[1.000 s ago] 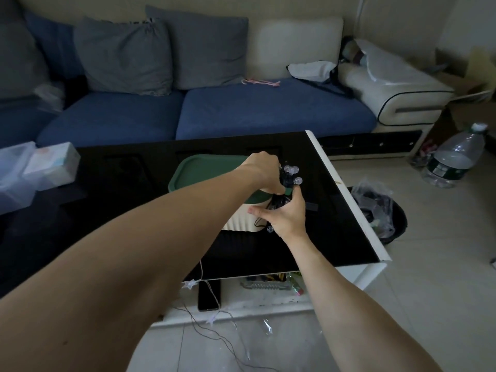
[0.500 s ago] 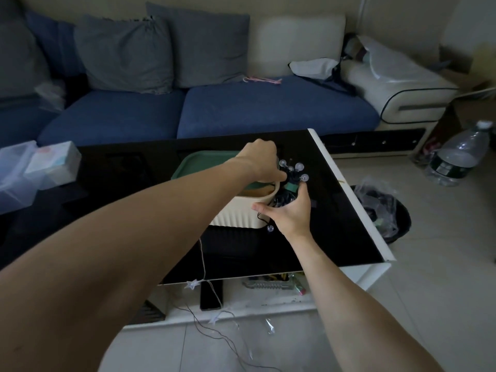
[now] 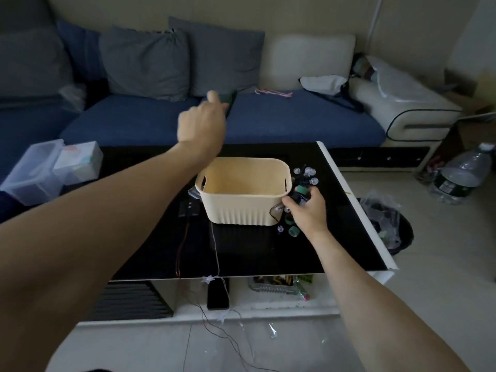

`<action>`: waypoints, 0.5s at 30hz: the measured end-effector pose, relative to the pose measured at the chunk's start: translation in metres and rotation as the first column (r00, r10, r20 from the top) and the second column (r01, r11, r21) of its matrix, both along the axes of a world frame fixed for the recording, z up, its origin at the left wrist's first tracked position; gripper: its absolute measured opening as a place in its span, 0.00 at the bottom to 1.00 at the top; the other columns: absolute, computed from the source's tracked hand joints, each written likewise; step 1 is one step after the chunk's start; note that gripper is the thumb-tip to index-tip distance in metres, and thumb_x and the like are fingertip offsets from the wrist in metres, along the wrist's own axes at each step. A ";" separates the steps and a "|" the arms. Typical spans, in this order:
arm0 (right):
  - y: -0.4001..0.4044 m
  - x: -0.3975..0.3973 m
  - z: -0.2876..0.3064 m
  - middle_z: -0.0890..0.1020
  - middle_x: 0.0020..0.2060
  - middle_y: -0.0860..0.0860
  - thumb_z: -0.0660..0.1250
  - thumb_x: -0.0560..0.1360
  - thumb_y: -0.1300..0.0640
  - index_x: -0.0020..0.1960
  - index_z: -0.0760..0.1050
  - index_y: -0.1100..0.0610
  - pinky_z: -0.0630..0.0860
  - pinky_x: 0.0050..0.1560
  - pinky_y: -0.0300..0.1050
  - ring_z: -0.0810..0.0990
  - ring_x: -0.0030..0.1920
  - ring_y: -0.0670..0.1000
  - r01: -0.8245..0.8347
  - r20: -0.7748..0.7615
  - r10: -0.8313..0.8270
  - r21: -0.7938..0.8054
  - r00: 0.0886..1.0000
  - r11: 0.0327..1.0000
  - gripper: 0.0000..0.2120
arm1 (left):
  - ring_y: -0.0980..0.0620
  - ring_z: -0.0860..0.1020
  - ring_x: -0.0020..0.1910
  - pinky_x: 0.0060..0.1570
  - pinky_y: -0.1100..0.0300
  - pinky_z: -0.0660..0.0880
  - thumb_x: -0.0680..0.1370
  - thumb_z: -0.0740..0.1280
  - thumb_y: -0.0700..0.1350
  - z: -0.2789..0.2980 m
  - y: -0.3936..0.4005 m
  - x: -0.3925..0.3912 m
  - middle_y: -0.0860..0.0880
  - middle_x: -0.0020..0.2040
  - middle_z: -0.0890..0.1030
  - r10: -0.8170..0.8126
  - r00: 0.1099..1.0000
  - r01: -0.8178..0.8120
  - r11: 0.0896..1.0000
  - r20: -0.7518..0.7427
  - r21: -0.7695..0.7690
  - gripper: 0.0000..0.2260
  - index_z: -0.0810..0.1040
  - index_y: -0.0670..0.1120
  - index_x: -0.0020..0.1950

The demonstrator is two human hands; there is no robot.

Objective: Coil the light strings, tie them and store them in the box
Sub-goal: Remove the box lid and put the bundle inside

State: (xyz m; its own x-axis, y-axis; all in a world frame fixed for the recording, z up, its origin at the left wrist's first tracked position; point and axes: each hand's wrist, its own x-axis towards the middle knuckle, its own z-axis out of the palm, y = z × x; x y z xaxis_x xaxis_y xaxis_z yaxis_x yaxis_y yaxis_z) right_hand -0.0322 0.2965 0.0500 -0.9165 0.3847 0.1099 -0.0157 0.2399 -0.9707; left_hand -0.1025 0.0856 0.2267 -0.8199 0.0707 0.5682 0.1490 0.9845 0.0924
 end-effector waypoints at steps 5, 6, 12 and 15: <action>0.002 0.007 0.032 0.82 0.47 0.48 0.72 0.77 0.55 0.56 0.78 0.58 0.71 0.40 0.31 0.81 0.47 0.43 0.124 0.008 -0.123 -0.066 0.992 0.990 0.11 | 0.34 0.76 0.60 0.56 0.43 0.69 0.86 0.49 0.50 -0.009 -0.076 0.006 0.36 0.62 0.77 0.229 0.968 -0.248 0.848 0.100 0.469 0.16 0.66 0.39 0.63; 0.001 0.009 0.040 0.82 0.45 0.47 0.70 0.78 0.54 0.55 0.78 0.58 0.70 0.37 0.29 0.80 0.44 0.42 0.144 -0.002 -0.144 -0.063 0.990 0.988 0.09 | 0.35 0.74 0.62 0.58 0.43 0.69 0.85 0.49 0.49 -0.013 -0.091 0.006 0.36 0.64 0.75 0.275 0.949 -0.314 0.765 0.155 0.563 0.16 0.66 0.39 0.65; -0.010 0.007 0.092 0.77 0.41 0.44 0.66 0.80 0.55 0.50 0.74 0.56 0.67 0.36 0.24 0.75 0.41 0.41 0.209 -0.163 -0.189 0.116 0.968 0.971 0.04 | 0.39 0.75 0.64 0.61 0.45 0.75 0.85 0.53 0.47 -0.071 -0.168 0.005 0.39 0.67 0.74 0.382 0.825 -0.508 0.178 0.416 0.843 0.16 0.65 0.41 0.70; -0.021 0.001 0.119 0.79 0.44 0.45 0.65 0.81 0.55 0.53 0.76 0.57 0.67 0.41 0.30 0.76 0.44 0.43 0.115 -0.209 -0.060 0.260 0.976 0.959 0.05 | 0.40 0.74 0.66 0.63 0.47 0.72 0.85 0.53 0.44 -0.096 -0.182 0.020 0.39 0.69 0.73 0.356 0.812 -0.494 -0.001 0.462 0.869 0.17 0.61 0.40 0.72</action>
